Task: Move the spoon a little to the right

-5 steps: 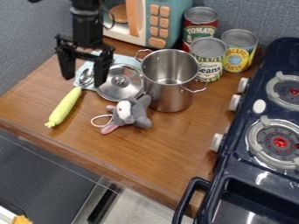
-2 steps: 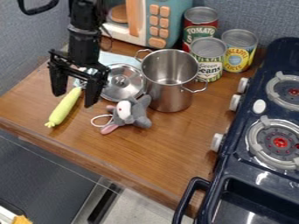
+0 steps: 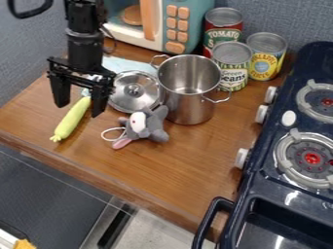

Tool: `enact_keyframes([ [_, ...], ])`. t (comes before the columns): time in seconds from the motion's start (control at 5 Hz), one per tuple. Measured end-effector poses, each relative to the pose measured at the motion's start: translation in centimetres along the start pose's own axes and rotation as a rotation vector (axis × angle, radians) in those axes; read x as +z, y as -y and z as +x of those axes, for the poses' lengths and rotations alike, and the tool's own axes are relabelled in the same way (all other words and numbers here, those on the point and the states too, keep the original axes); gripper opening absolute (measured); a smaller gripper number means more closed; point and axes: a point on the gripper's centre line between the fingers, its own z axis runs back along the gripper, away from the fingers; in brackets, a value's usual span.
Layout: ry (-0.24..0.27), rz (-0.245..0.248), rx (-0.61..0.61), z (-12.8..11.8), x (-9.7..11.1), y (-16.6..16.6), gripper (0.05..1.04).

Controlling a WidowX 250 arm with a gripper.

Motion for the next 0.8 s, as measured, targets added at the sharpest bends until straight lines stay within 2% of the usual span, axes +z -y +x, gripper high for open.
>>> enact_keyframes([
  [0.2,0.02,-0.03,-0.004,0.5,0.1,-0.4,0.999],
  [0.4,-0.03,-0.047,0.046,0.5,-1.0,-1.5,0.999],
  [0.6,-0.087,-0.008,0.075,0.5,-1.9,-2.2,0.999],
  [0.8,-0.076,0.019,0.068,0.8,-1.9,-2.1,0.999],
])
